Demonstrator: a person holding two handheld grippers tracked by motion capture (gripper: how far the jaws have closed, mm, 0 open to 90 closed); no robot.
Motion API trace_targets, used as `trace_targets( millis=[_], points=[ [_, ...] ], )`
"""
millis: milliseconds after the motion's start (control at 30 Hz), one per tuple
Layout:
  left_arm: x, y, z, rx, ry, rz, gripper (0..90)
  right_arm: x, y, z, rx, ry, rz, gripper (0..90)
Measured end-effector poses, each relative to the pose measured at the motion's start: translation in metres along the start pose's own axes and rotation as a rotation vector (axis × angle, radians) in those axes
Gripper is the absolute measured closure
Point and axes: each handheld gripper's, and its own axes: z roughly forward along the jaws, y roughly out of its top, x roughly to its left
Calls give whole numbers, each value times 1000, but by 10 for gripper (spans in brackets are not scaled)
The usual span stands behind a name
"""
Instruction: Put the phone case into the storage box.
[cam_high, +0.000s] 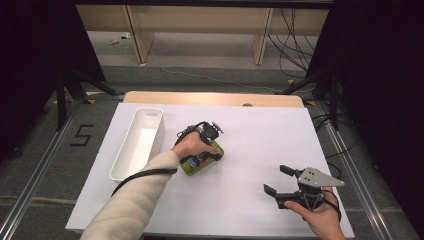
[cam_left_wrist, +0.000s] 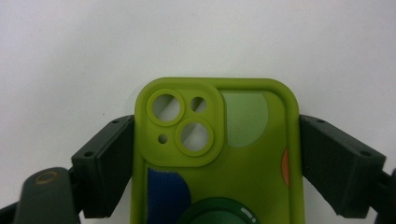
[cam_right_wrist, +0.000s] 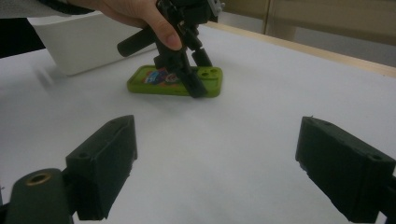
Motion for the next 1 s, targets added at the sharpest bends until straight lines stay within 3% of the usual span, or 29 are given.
trace_targets(
  millis=[433,733,1000],
  points=[
    [2,-2,-6,-38,0,-1,160,0,0,0,4,-2,1,138],
    [3,0,-26,-143,10,-16,161,0,0,-1,-1,-7,3,138],
    [-3,0,-43,-282,28,-30,161,0,0,0,-1,-7,3,138]
  ],
)
